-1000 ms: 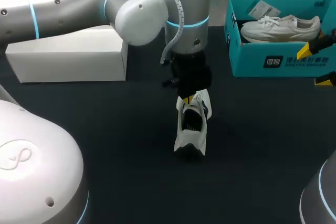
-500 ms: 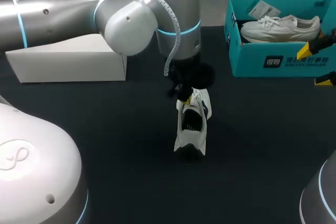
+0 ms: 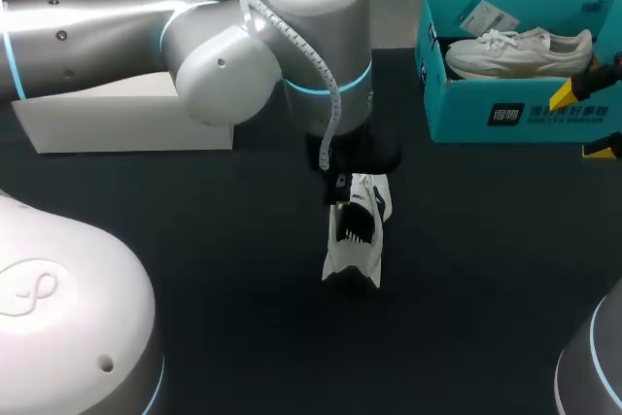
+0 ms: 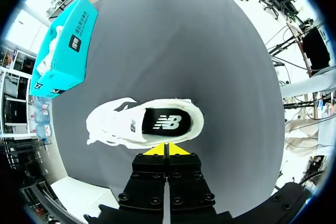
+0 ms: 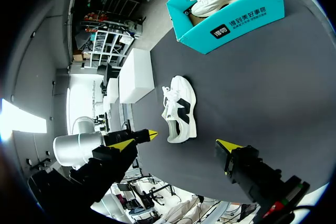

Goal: Take the shoe out of the shoebox, open the shoe tongue, remove and reinsert the insole, then place the shoe into the shoebox

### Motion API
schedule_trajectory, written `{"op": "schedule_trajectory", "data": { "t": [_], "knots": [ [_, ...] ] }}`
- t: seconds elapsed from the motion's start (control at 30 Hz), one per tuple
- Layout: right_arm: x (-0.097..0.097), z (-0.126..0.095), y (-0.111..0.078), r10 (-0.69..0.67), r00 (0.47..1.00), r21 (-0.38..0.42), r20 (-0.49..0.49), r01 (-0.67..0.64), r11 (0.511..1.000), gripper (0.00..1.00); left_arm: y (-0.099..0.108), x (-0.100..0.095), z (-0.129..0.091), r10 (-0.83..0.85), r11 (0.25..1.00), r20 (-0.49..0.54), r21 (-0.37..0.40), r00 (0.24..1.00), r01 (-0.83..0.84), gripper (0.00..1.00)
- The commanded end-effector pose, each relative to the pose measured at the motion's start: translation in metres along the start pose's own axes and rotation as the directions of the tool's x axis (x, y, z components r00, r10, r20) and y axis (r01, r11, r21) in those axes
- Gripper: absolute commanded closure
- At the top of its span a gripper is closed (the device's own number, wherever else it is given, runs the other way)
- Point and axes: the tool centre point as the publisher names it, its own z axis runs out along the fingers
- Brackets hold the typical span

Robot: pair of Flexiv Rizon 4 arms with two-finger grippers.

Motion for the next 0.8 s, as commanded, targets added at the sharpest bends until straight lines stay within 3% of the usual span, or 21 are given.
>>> {"op": "schedule_trajectory", "data": {
  "t": [0.03,0.37,0.47,0.5,0.8],
  "knots": [
    [0.000,0.001,0.000,0.001,1.000,0.000,0.001,-0.001,1.000,0.00,0.003,0.010,-0.001,0.026,1.000,0.011,0.009,1.000,-0.026,1.00],
    [0.000,0.001,0.000,0.001,1.000,0.000,0.001,-0.001,1.000,0.00,-0.006,0.036,0.007,0.033,0.999,-0.039,0.031,0.999,-0.032,1.00],
    [0.000,0.001,0.000,0.001,1.000,0.000,0.001,-0.001,1.000,0.00,-0.010,0.043,0.015,0.044,0.999,-0.040,0.018,0.998,-0.043,0.12],
    [0.000,0.001,0.000,0.001,1.000,0.000,0.001,-0.001,1.000,0.00,-0.012,0.045,0.017,0.044,0.999,-0.042,0.017,0.998,-0.043,0.02],
    [0.000,0.001,0.000,0.001,1.000,0.000,0.001,-0.001,1.000,0.00,-0.017,0.050,0.038,0.014,1.000,-0.039,0.000,0.999,-0.014,0.00]
  ]
}}
